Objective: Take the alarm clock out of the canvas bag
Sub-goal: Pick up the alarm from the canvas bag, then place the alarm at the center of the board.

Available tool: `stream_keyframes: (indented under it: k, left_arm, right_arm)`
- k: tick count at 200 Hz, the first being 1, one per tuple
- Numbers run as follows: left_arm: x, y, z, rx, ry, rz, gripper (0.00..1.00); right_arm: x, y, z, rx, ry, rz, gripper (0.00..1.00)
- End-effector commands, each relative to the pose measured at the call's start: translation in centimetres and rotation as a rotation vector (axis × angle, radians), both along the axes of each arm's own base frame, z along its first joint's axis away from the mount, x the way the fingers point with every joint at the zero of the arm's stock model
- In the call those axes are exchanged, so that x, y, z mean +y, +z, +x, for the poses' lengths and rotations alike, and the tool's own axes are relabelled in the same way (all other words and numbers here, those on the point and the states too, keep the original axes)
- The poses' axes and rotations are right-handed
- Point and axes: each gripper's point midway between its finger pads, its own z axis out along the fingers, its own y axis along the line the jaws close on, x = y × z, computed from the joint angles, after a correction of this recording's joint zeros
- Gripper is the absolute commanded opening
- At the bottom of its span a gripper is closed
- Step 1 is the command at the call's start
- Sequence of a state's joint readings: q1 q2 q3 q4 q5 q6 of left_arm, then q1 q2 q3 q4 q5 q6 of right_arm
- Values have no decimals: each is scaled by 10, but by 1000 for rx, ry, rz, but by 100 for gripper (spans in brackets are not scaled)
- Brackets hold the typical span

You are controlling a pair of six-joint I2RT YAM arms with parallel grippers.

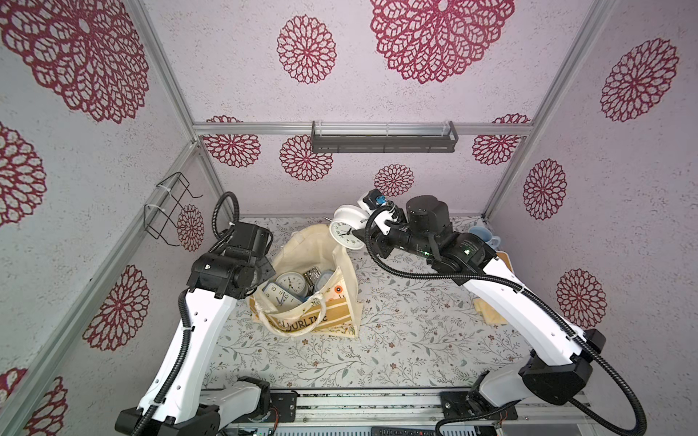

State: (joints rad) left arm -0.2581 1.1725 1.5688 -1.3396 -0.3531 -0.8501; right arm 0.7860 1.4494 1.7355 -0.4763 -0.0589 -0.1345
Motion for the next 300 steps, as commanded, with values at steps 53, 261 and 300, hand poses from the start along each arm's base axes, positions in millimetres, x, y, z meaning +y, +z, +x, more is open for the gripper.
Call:
stream_keyframes:
  k: [53,261,300]
  left_arm:
    - [-119,136,0,-459,-583,-59,74]
    - [-286,18,30,-214,-1098,152,86]
    - [-289,10,32,-199,-1096,151,87]
  right_arm:
    - [-106,7,59,224,-446,412,20]
    - [-98,-265,183,892,-395,617,33]
    - [-74,-292,190,963,-337,633,40]
